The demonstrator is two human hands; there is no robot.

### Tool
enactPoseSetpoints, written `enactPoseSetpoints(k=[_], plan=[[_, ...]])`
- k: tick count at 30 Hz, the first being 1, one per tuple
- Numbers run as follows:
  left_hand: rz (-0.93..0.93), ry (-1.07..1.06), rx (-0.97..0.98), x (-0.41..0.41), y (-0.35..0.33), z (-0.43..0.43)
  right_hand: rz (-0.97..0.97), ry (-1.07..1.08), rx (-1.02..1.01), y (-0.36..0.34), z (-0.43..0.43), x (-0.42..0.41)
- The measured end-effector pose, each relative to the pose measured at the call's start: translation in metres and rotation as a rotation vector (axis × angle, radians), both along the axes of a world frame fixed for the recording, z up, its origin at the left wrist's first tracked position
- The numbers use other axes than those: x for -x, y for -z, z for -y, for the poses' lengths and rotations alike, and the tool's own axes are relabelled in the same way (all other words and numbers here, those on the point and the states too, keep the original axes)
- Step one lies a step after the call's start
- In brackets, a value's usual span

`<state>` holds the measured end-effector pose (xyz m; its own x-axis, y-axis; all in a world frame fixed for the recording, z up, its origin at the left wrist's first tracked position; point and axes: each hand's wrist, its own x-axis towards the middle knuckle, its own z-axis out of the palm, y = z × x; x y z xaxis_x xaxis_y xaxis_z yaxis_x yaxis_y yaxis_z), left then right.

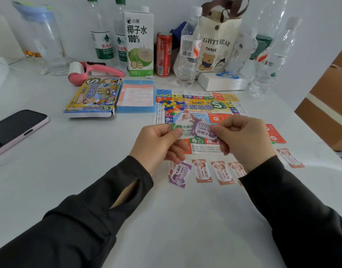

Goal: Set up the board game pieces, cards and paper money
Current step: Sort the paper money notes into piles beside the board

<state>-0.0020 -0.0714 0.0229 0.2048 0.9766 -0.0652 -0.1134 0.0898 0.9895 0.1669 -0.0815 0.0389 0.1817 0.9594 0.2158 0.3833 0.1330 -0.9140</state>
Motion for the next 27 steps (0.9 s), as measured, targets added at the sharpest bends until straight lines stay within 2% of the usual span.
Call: enactPoseSetpoints(k=[8, 14, 27], plan=[[-0.014, 0.018, -0.01, -0.0002, 0.0015, -0.0002, 0.018, -0.018, 0.009, 0.0024, 0.0013, 0.0036], [-0.018, 0.035, -0.025, 0.0009, -0.0009, 0.0006, -0.036, 0.013, -0.048, 0.0019, 0.002, 0.0055], [-0.232, 0.051, -0.15, 0.0008, 0.0002, 0.002, 0.2, -0.09, -0.037, 0.0076, 0.0021, 0.0092]])
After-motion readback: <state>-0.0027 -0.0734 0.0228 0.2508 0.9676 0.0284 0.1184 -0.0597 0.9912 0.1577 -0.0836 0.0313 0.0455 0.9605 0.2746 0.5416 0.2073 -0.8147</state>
